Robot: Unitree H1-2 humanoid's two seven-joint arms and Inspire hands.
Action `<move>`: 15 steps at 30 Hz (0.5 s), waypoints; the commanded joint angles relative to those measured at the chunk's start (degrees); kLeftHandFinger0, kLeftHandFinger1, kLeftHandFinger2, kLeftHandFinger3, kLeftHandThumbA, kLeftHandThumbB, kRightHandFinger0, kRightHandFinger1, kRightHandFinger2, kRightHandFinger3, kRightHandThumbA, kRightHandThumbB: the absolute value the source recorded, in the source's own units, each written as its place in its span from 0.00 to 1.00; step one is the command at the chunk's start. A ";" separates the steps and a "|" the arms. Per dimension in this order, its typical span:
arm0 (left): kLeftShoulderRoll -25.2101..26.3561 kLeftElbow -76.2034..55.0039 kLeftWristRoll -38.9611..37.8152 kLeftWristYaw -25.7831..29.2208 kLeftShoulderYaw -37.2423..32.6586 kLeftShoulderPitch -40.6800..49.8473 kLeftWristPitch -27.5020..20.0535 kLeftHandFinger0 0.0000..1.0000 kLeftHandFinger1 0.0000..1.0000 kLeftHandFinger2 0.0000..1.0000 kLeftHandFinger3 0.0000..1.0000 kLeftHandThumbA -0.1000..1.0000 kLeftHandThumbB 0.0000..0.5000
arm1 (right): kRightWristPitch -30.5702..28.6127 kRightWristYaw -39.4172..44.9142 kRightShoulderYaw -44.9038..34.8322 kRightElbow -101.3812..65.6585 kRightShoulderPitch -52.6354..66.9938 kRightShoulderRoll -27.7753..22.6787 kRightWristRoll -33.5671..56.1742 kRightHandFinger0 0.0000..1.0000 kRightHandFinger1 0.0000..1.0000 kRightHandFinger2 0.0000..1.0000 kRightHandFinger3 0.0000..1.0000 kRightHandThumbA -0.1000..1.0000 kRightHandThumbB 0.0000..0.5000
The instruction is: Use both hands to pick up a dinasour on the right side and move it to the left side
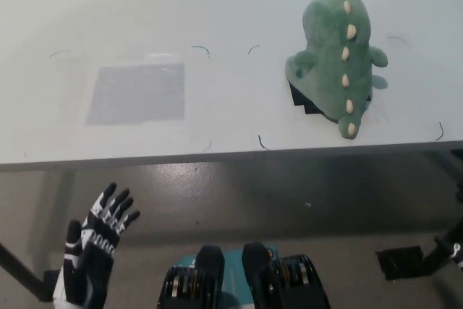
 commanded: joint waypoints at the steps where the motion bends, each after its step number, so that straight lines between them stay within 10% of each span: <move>1: 0.10 -7.22 -1.76 0.19 -0.49 -3.94 1.79 1.00 1.00 1.00 1.00 1.00 0.77 | -2.51 -1.42 -1.22 -6.76 -2.48 0.24 0.42 1.00 1.00 1.00 1.00 1.00 0.49; 15: -0.27 -11.58 1.29 3.68 0.13 -19.46 10.96 1.00 1.00 1.00 1.00 1.00 0.96 | 5.67 -4.14 -1.21 -14.12 -11.64 0.13 0.10 1.00 1.00 1.00 1.00 1.00 0.58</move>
